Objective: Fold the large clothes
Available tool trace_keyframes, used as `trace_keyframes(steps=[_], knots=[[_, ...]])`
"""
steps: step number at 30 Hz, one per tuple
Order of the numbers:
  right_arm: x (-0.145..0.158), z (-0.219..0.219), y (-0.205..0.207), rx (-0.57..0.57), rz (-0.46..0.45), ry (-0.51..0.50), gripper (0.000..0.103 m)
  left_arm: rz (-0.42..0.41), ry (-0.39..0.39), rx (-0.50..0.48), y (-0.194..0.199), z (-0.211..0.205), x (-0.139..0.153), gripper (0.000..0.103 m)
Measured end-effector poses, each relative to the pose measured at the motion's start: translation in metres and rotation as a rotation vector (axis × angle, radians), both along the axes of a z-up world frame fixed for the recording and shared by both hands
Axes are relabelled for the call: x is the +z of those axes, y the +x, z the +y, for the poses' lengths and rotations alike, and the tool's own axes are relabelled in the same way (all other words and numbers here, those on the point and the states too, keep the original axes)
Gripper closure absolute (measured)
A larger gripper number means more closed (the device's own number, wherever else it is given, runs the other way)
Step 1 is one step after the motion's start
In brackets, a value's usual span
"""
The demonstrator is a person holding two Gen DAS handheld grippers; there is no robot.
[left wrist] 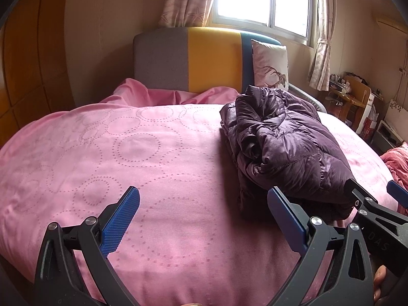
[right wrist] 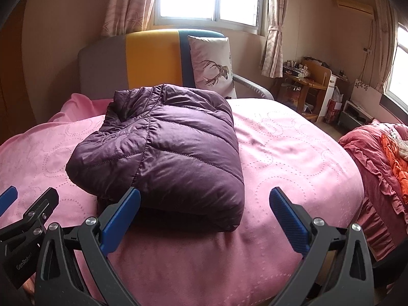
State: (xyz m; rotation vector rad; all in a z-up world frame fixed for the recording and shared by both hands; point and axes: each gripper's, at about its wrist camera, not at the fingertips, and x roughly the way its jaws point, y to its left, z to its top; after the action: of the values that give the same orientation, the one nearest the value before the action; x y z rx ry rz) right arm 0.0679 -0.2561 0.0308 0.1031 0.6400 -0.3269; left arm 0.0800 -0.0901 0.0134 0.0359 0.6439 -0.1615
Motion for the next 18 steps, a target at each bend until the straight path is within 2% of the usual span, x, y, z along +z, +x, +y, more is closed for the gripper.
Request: trace_keyframes(steps=[18], knots=[[-0.0084,-0.0002,0.0009,0.0,0.011,0.022,0.002,0.019,-0.012,-0.003,0.001,0.0013,-0.0031,0.004]])
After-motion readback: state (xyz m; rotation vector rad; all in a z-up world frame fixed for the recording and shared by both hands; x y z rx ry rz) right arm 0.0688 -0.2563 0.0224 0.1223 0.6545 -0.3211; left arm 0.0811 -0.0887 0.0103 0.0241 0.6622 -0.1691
